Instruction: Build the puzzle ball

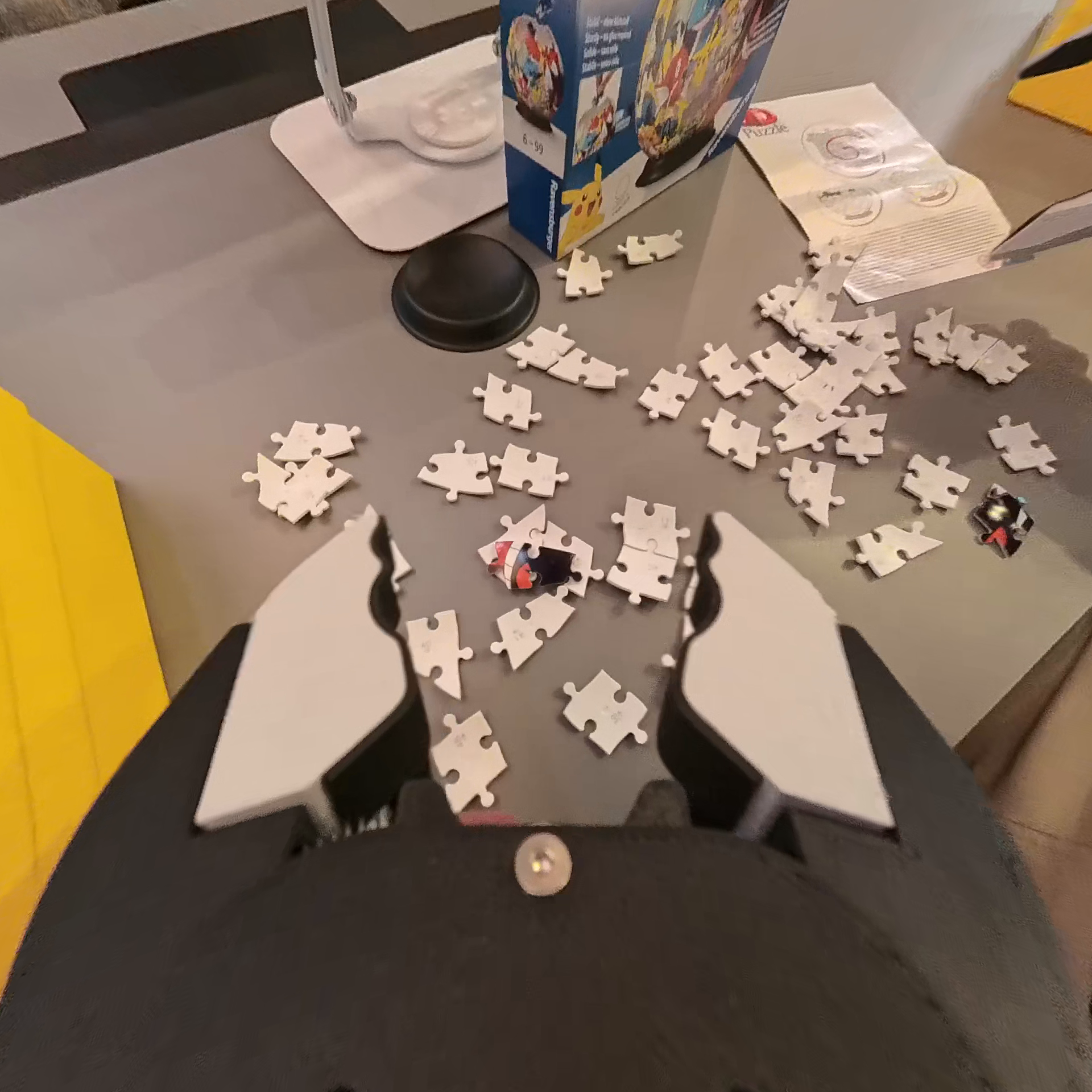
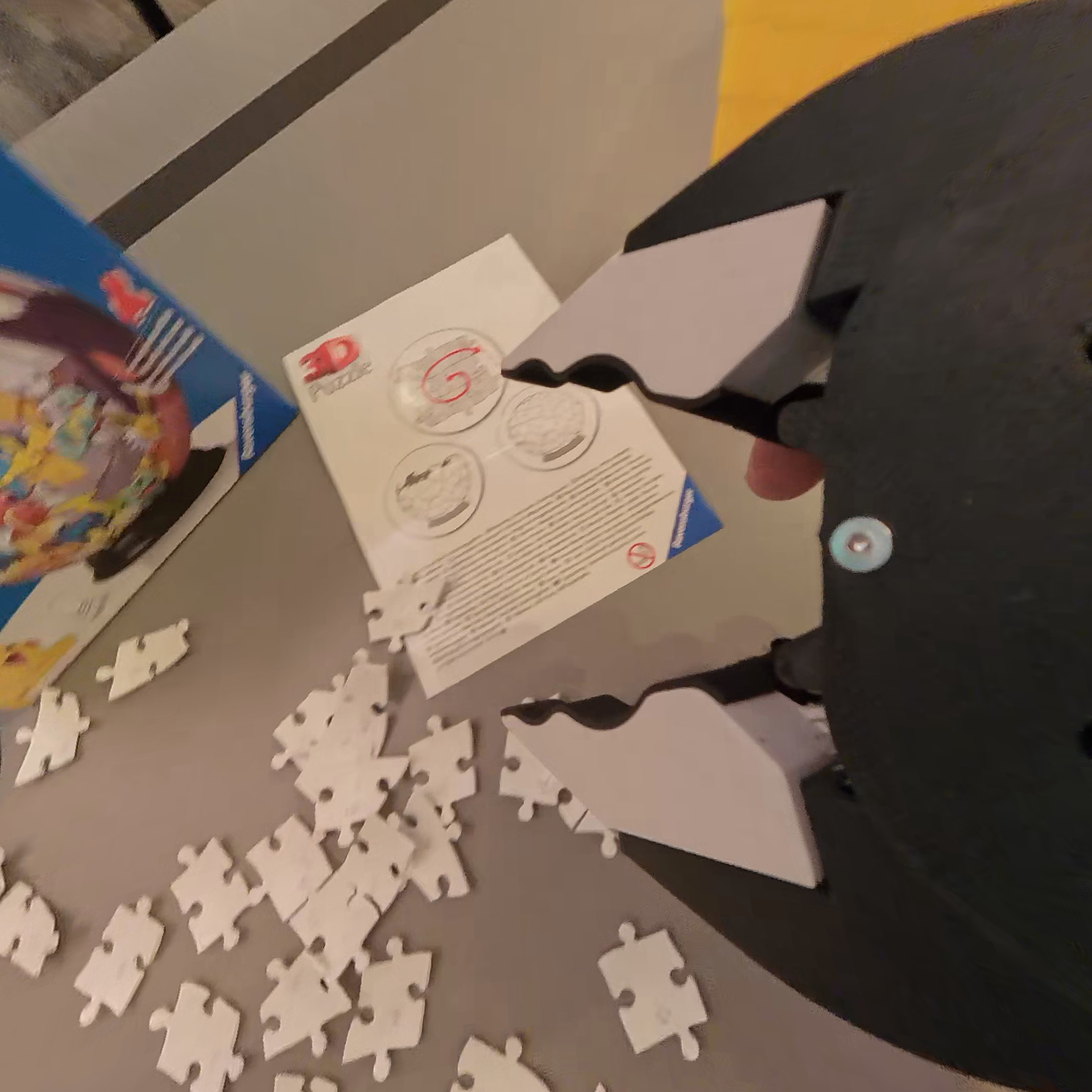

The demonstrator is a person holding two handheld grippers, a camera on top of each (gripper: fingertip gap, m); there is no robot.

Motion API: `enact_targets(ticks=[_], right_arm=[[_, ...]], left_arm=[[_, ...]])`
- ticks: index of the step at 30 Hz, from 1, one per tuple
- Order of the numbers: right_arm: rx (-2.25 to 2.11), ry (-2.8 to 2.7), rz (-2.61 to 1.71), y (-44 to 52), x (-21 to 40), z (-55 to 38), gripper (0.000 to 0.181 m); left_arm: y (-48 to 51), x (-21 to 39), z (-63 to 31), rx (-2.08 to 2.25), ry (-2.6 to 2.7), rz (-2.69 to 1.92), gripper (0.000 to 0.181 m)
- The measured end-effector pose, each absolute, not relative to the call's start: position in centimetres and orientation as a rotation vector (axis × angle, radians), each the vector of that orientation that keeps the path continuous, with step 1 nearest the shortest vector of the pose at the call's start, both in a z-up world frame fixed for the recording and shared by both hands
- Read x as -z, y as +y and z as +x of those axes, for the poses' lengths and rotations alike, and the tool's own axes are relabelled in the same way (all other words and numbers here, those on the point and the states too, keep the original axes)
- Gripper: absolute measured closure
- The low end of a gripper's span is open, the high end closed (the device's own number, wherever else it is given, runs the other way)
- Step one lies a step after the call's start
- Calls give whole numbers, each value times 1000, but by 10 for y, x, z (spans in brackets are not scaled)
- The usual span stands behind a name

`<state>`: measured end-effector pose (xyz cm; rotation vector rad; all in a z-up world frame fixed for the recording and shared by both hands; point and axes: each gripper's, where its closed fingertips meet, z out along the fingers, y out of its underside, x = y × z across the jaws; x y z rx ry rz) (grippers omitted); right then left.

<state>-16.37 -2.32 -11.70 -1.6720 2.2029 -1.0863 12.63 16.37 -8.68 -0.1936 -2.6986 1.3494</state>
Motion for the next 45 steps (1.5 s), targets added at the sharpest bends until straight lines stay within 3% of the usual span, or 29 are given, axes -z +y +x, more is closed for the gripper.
enact_targets(ticks=[5,12,16,17,19,22,23,24,26,27,28,29,30,32,33,34,37,42,45], right_arm=[[1070,2332,-1443,-42,129,-203,77],[1082,2463,-1229,-58,167,-228,122],[1221,2411,-1200,-67,166,-228,128],[1274,2466,-1183,-76,165,-237,137],[1272,2535,-1138,-78,168,-246,174],[1211,2503,-1093,-71,167,-246,169],[1204,2488,-1094,-70,166,-247,155],[1130,2436,-1116,-61,167,-243,123],[915,2332,-1126,-38,167,-232,85],[908,2354,-1083,-39,164,-233,94],[921,2377,-1061,-42,164,-235,101],[893,2379,-1086,-41,167,-234,94],[902,2385,-1095,-43,170,-233,98],[1025,2391,-1121,-52,171,-235,129],[1051,2365,-1160,-51,170,-233,133],[1093,2361,-1167,-54,169,-232,130],[1183,2388,-1169,-62,167,-234,110],[1310,2413,-1215,-64,162,-238,100],[1407,2395,-1366,-58,158,-241,110]], left_arm=[[169,97,135,-1361,-2738,-146,76],[178,115,149,-1320,-2789,-27,90],[178,124,147,-1273,-2760,54,91],[178,126,148,-1275,-2779,45,88],[177,126,147,-1281,-2760,76,84],[178,124,158,-1312,-2823,119,70],[179,124,167,-1341,-2869,170,86],[179,123,174,-1368,-2913,216,103],[181,122,175,-1365,-2940,191,114],[181,121,168,-1354,-2905,146,117],[180,120,155,-1336,-2830,57,108],[180,120,145,-1318,-2775,-28,94],[180,122,149,-1333,-2774,-4,95],[179,129,136,-1287,-2661,-15,81],[181,137,137,-1240,-2702,-31,69],[181,142,139,-1225,-2743,-57,51],[182,157,139,-1148,-2791,-80,35],[186,182,154,-1017,-2973,-118,35],[185,187,156,-975,-2967,-105,35]])
